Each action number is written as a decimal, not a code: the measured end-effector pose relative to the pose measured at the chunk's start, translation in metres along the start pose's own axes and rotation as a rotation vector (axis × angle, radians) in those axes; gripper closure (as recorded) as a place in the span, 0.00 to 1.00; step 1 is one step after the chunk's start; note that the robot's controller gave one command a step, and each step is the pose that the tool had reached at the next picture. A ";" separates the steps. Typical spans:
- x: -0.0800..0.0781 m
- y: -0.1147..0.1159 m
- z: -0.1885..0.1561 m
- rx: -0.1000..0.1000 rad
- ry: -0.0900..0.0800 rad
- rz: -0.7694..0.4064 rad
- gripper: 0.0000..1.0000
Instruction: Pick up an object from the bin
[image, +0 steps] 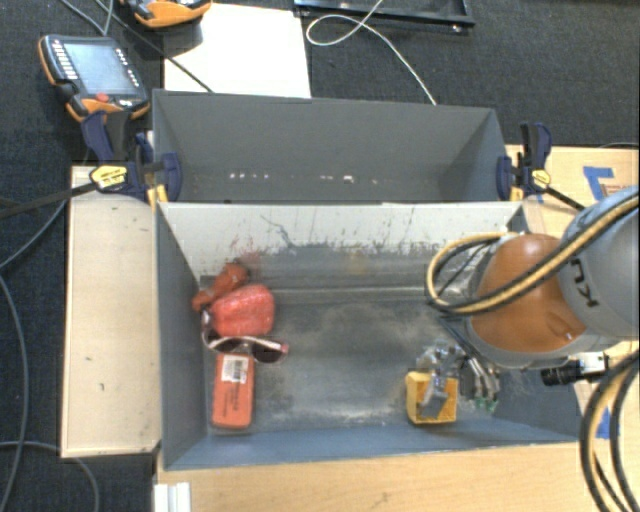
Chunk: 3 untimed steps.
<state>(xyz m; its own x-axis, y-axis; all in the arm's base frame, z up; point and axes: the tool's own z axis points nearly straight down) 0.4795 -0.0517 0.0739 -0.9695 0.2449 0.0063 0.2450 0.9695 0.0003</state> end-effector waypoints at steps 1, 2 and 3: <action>0.002 0.000 -0.020 0.001 0.008 -0.001 1.00; 0.000 0.000 -0.048 0.000 0.000 -0.002 1.00; 0.000 0.000 -0.063 -0.001 -0.001 -0.003 1.00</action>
Offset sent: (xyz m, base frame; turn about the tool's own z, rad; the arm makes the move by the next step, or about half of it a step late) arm 0.0001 -0.0001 0.0265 0.0000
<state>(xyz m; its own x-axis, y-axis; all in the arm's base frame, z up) 0.4797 -0.0519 0.1374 -0.9702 0.2423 0.0049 0.2424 0.9702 0.0009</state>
